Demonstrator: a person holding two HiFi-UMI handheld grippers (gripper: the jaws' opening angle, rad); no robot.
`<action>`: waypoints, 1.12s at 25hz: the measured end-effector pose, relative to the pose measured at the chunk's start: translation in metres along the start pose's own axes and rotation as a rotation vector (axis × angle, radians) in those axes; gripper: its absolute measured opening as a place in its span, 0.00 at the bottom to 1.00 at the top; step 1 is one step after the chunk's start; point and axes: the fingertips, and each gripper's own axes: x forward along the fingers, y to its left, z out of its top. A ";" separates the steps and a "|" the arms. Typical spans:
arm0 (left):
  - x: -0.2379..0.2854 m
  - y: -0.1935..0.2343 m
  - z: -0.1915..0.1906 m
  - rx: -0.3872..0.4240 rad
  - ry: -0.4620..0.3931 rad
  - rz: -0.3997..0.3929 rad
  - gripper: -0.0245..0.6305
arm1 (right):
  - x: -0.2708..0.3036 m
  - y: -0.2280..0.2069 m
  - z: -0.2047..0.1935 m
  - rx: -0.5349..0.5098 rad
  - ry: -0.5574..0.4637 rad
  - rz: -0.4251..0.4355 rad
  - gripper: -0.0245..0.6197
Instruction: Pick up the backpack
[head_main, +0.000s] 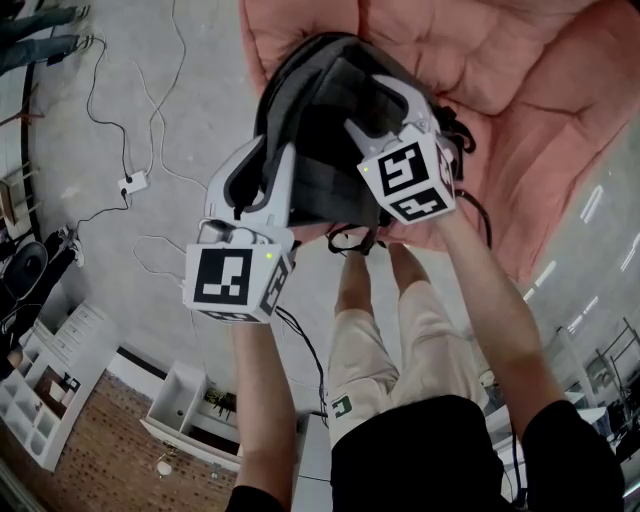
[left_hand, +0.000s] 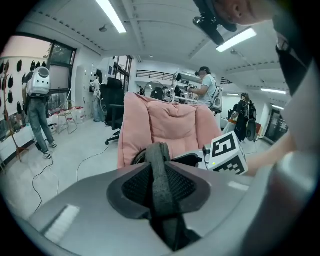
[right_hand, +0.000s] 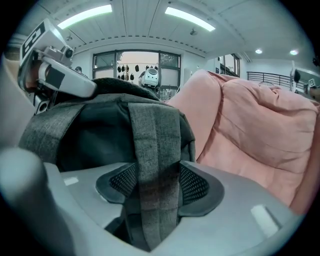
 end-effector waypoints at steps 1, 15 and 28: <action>-0.001 0.000 -0.002 0.005 -0.001 -0.003 0.16 | 0.002 0.002 -0.001 0.003 -0.002 0.003 0.45; -0.015 -0.054 0.015 0.154 0.011 -0.064 0.14 | -0.045 -0.011 -0.010 0.077 -0.048 -0.053 0.44; -0.060 -0.114 0.012 0.199 -0.013 -0.188 0.14 | -0.115 0.008 -0.025 0.144 -0.015 -0.155 0.42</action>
